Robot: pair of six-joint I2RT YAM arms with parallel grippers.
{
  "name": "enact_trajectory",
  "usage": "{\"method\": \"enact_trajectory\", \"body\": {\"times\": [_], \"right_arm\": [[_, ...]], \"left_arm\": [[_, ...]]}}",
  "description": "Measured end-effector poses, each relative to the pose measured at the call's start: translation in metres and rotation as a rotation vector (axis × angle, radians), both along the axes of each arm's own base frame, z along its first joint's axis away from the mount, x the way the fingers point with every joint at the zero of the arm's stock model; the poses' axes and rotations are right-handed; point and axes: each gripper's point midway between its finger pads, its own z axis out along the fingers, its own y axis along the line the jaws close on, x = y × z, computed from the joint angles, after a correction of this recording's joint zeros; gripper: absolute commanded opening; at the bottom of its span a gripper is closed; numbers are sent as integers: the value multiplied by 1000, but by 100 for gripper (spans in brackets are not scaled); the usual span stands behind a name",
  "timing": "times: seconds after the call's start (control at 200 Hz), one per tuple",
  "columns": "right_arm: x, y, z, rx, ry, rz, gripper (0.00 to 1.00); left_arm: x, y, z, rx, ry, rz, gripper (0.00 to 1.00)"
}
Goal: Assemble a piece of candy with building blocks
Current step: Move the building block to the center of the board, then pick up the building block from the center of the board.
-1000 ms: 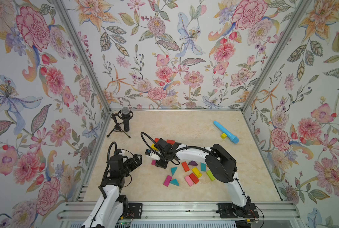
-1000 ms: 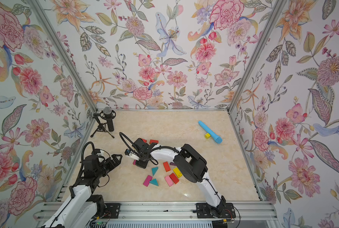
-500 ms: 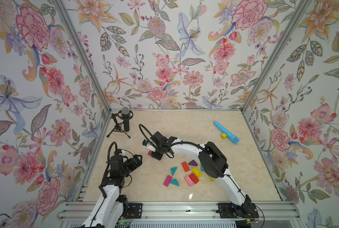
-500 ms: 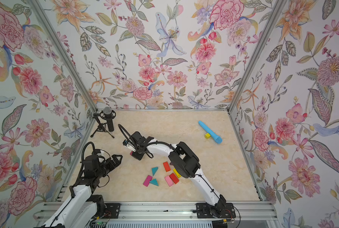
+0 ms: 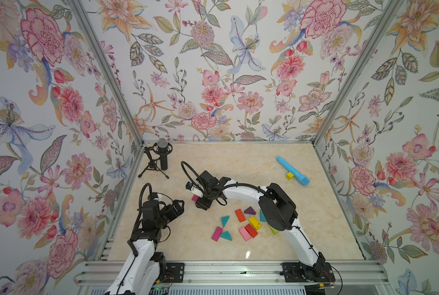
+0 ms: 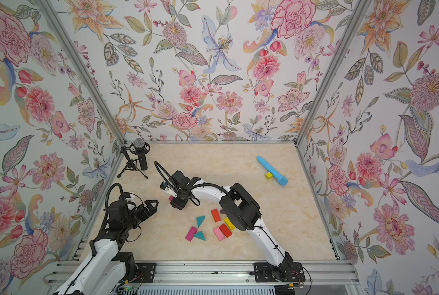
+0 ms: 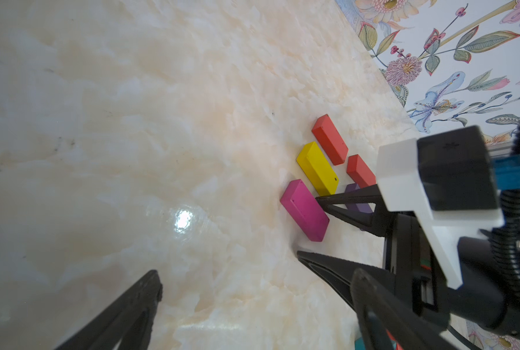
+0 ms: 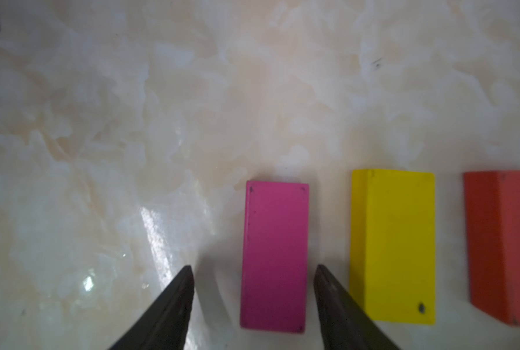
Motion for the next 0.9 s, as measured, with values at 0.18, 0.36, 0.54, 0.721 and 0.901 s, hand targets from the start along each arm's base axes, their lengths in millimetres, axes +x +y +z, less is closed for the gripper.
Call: {"method": "enact_trajectory", "body": {"times": [0.18, 0.36, 0.54, 0.721, 0.901], "right_arm": [[-30, -27, 32, 44, 35, -3, 70], [-76, -51, 47, 73, 81, 10, 69], [-130, -62, 11, -12, 151, 45, 69], [-141, -74, -1, -38, 161, 33, 70], [-140, -77, -5, -38, 141, 47, 70]], "left_arm": [[-1, -1, -6, 2, 21, -11, 99], [-2, -6, -12, -11, 45, -43, 99], [-8, -27, -11, 3, 66, -140, 99], [-12, -57, 20, 39, 1, -254, 99], [-38, -80, 27, 30, 3, -321, 99]]}}
